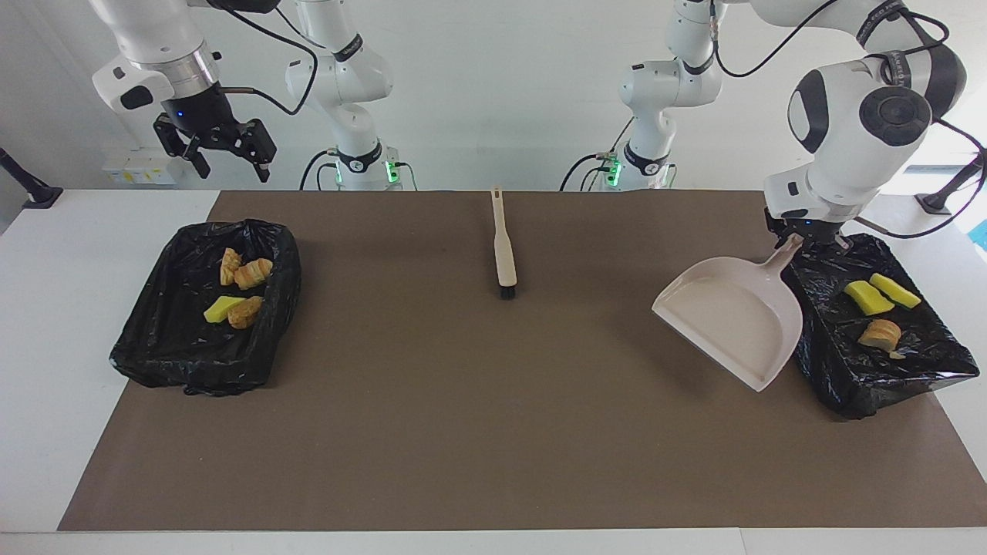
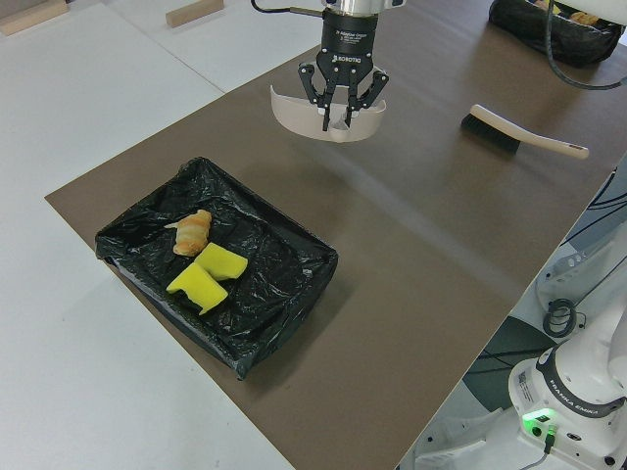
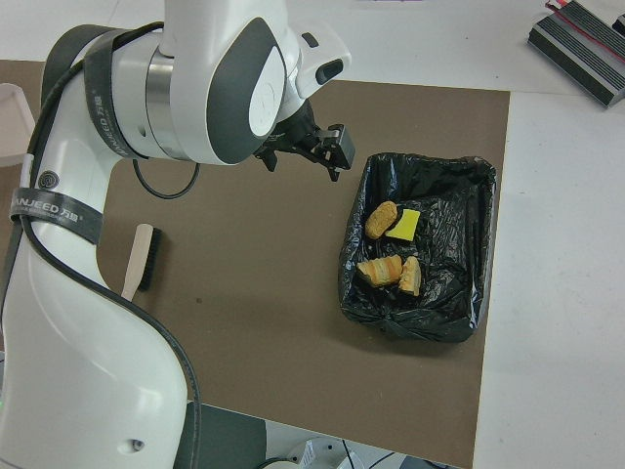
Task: Sweep and dump trash in bin
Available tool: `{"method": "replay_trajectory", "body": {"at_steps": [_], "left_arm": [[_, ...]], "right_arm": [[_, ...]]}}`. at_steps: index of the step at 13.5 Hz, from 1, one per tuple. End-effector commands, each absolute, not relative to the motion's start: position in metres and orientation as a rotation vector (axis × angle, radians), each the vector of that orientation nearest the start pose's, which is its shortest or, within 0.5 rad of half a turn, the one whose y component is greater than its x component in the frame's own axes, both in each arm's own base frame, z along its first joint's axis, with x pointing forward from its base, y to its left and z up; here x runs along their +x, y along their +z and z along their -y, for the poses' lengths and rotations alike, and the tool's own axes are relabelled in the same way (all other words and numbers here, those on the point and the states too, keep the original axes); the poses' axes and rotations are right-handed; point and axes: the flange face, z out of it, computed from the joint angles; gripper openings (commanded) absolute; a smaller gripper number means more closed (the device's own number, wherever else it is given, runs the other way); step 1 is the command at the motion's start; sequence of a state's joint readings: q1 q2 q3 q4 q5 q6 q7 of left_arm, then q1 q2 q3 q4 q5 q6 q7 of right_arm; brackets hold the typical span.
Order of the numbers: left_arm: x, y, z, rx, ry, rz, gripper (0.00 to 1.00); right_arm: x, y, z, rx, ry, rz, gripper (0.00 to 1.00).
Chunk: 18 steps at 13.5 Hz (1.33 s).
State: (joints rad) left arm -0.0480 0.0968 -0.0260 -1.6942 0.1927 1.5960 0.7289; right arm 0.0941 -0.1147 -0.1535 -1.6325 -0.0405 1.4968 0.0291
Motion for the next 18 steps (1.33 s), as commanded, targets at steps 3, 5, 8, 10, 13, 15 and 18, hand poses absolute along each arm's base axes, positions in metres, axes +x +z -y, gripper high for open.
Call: {"method": "replay_trajectory", "body": {"at_steps": [3,5,8,10,13,15,18], "left_arm": [[0.570,0.488,0.124,-2.947,0.318,-0.834,0.00],[0.567,0.464,0.194,-3.004,0.293,-0.689,0.00],[0.571,0.438,0.270,-3.077,0.270,-0.606,0.00],[0.579,0.414,0.325,-3.131,0.250,-0.421,0.00],[0.569,0.388,0.378,-3.171,0.230,-0.295,0.00],[0.577,0.366,0.427,-3.187,0.176,-0.156,0.00],[0.579,0.373,0.433,-3.200,0.131,-0.132,0.13]], "right_arm": [[0.507,0.647,0.046,-3.124,0.030,-0.121,1.00],[0.506,0.646,0.044,-3.125,0.037,-0.109,1.00],[0.507,0.645,0.047,-3.143,0.027,-0.048,1.00],[0.507,0.646,0.046,-3.148,0.027,-0.019,1.00],[0.507,0.646,0.046,-3.150,0.025,-0.010,1.00],[0.507,0.646,0.046,-3.149,0.027,0.022,1.00],[0.507,0.645,0.048,-3.147,0.030,0.024,1.00]]}}
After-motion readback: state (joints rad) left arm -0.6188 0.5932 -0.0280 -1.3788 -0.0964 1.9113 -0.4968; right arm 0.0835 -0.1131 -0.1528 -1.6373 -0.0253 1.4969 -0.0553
